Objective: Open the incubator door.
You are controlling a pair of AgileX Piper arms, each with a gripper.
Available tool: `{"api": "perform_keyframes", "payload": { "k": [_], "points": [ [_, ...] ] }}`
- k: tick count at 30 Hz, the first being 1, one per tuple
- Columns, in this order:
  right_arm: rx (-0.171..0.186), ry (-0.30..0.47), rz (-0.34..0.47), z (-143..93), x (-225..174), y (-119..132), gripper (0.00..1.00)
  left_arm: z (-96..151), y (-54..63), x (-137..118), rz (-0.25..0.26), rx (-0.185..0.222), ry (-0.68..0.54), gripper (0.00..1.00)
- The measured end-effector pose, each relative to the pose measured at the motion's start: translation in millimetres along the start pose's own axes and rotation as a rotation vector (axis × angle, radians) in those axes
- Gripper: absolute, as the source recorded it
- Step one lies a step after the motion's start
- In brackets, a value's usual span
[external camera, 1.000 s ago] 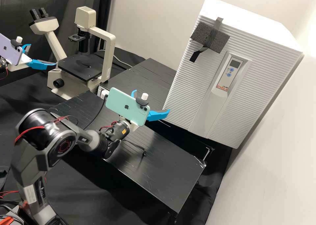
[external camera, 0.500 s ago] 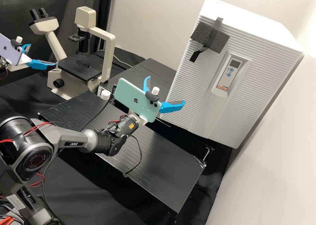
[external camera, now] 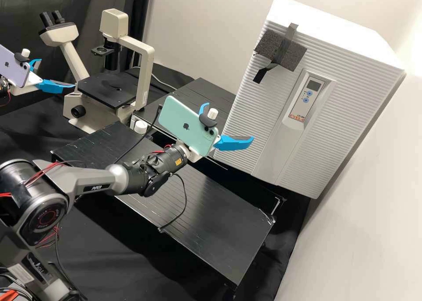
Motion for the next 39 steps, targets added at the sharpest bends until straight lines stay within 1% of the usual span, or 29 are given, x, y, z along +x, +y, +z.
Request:
{"api": "perform_keyframes", "payload": {
  "k": [1, 2, 3, 4, 5, 6, 7, 11, 15, 17, 20, 21, 27, 29, 33, 35, 39],
  "points": [
    [-0.012, -0.013, 0.001, -1.8, 0.6, -0.3, 1.00, 0.0, 0.0, 0.0, 0.000, 0.000, 0.000, 1.00],
    [-0.016, -0.027, 0.004, -4.8, 1.0, -0.2, 1.00, 0.0, 0.0, 0.0, 0.000, 0.000, 0.000, 1.00],
    [-0.010, -0.040, 0.011, -7.9, 1.4, 0.2, 1.00, 0.0, 0.0, 0.0, 0.000, 0.000, 0.000, 1.00],
    [-0.023, -0.050, 0.020, -11.1, 2.0, 1.0, 1.00, 0.0, 0.0, 0.0, 0.000, 0.000, 0.000, 1.00],
    [-0.020, -0.055, 0.028, -13.6, 2.8, 1.6, 1.00, 0.0, 0.0, 0.0, 0.000, 0.000, 0.000, 1.00],
    [-0.026, -0.065, 0.034, -16.9, 3.3, 2.9, 1.00, 0.0, 0.0, 0.0, 0.000, 0.000, 0.000, 1.00],
    [-0.039, -0.076, 0.037, -18.9, 3.9, 3.6, 1.00, 0.0, 0.0, 0.0, 0.000, 0.000, 0.000, 1.00],
    [-0.054, -0.110, 0.083, -30.8, 4.7, 13.4, 1.00, 0.0, 0.0, 0.0, 0.000, 0.000, 0.000, 1.00],
    [-0.046, -0.129, 0.112, -40.4, 2.9, 21.9, 1.00, 0.0, 0.0, 0.0, 0.000, 0.000, 0.000, 1.00],
    [-0.057, -0.132, 0.122, -45.9, 2.8, 25.9, 1.00, 0.0, 0.0, 0.0, 0.000, 0.000, 0.000, 1.00],
    [-0.057, -0.139, 0.134, -52.0, 4.2, 30.6, 1.00, 0.0, 0.0, 0.0, 0.000, 0.000, 0.000, 1.00],
    [-0.052, -0.144, 0.139, -54.8, 5.2, 33.1, 1.00, 0.0, 0.0, 0.0, 0.000, 0.000, 0.000, 1.00],
    [-0.050, -0.174, 0.134, -65.3, 13.2, 35.8, 1.00, 0.0, 0.0, 0.0, 0.000, 0.000, 0.000, 1.00],
    [-0.057, -0.190, 0.120, -66.9, 16.7, 31.9, 1.00, 0.0, 0.0, 0.0, 0.000, 0.000, 0.000, 1.00],
    [-0.098, -0.189, 0.091, -74.4, 22.3, 24.7, 1.00, 0.0, 0.0, 0.0, 0.000, 0.000, 0.000, 1.00],
    [-0.112, -0.190, 0.084, -76.2, 25.8, 22.3, 1.00, 0.0, 0.0, 0.0, 0.000, 0.000, 0.000, 1.00],
    [-0.117, -0.196, 0.080, -76.5, 31.6, 19.8, 1.00, 0.0, 0.0, 0.0, 0.000, 0.000, 0.000, 1.00]
  ]
}}
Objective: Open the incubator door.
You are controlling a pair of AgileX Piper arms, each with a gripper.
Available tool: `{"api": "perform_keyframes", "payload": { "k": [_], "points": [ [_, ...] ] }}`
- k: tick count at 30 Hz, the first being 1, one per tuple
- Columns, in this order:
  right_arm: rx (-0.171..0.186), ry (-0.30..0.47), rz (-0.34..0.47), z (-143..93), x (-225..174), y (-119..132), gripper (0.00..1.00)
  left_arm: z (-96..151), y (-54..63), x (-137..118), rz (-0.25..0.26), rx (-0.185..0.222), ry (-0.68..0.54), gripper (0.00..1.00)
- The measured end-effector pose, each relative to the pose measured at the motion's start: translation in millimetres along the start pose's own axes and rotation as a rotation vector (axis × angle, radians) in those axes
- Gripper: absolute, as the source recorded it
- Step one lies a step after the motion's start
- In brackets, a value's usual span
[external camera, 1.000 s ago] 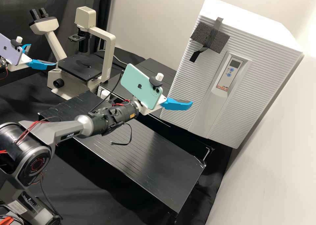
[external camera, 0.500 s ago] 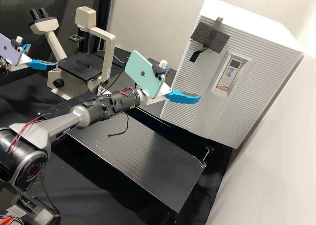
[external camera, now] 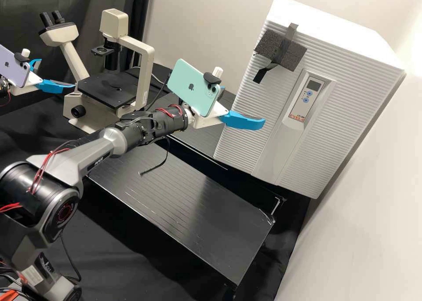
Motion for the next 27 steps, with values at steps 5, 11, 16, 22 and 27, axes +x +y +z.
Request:
{"api": "perform_keyframes", "payload": {
  "k": [5, 11, 16, 22, 27],
  "points": [
    [-0.009, -0.010, -0.008, 0.8, 4.1, -4.0, 1.00, 0.0, 0.0, 0.0, 0.000, 0.000, 0.000, 1.00],
    [-0.007, -0.006, -0.002, -1.2, 4.4, -1.9, 1.00, 0.0, 0.0, 0.0, 0.000, 0.000, 0.000, 1.00],
    [-0.008, -0.019, 0.006, 2.4, 6.2, 1.0, 1.00, 0.0, 0.0, 0.0, 0.000, 0.000, 0.000, 1.00],
    [-0.008, -0.032, 0.017, 6.2, 7.9, 4.3, 1.00, 0.0, 0.0, 0.0, 0.000, 0.000, 0.000, 1.00],
    [0.012, -0.031, 0.018, 6.2, 7.9, 4.3, 0.00, 0.0, 0.0, 0.0, 0.000, 0.000, 0.000, 1.00]
  ]
}}
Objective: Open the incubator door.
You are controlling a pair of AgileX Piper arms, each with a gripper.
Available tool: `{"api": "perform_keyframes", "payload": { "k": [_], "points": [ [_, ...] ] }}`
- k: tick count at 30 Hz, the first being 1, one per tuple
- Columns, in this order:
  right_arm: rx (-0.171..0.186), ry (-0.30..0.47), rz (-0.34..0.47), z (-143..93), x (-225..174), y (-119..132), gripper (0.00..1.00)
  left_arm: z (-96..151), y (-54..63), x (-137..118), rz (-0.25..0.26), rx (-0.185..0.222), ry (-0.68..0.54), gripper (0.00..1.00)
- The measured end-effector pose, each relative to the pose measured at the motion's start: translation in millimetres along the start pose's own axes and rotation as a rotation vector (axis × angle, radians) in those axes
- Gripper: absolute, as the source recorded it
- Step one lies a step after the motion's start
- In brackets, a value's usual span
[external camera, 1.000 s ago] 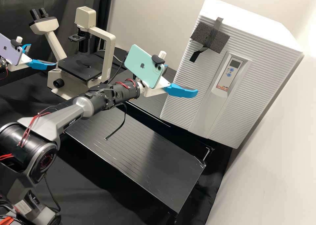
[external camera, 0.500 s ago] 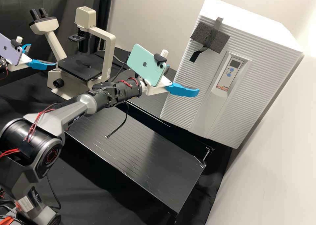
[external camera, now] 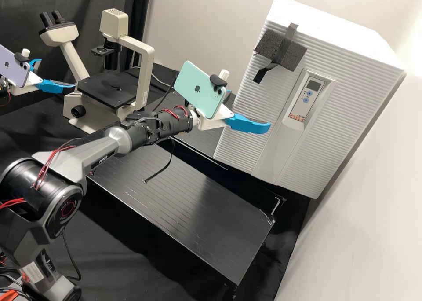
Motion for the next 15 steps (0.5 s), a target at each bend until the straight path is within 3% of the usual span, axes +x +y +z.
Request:
{"api": "perform_keyframes", "payload": {
  "k": [4, 15],
  "points": [
    [0.020, 0.006, 0.005, -0.2, 0.3, 0.8, 0.00, 0.0, 0.0, 0.0, 0.000, 0.000, 0.000, 1.00],
    [0.019, 0.010, 0.006, -0.5, 0.3, 0.9, 0.00, 0.0, 0.0, 0.0, 0.000, 0.000, 0.000, 1.00]
  ]
}}
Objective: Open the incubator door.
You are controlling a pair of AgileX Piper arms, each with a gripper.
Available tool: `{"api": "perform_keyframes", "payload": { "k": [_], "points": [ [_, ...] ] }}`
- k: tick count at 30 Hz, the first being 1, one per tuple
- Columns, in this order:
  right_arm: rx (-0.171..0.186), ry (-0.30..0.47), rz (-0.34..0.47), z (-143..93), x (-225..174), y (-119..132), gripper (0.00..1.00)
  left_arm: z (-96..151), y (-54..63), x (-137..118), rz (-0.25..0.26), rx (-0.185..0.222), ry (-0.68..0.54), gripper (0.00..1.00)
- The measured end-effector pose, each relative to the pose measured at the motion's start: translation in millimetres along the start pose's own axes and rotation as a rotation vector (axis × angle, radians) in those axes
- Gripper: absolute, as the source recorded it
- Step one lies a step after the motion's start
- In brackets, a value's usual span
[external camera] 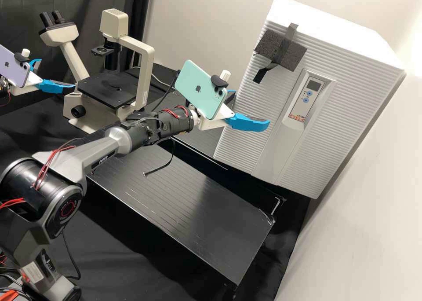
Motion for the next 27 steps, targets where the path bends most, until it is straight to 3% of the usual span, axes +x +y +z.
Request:
{"api": "perform_keyframes", "payload": {
  "k": [11, 17, 27],
  "points": [
    [-0.013, 0.017, -0.013, -0.8, 0.5, -0.6, 0.00, 0.0, 0.0, 0.0, 0.000, 0.000, 0.000, 1.00],
    [0.006, 0.021, -0.029, -1.3, 0.4, -2.0, 0.00, 0.0, 0.0, 0.0, 0.000, 0.000, 0.000, 1.00],
    [-0.009, 0.036, -0.047, -2.6, 0.3, -3.7, 0.00, 0.0, 0.0, 0.0, 0.000, 0.000, 0.000, 1.00]
  ]
}}
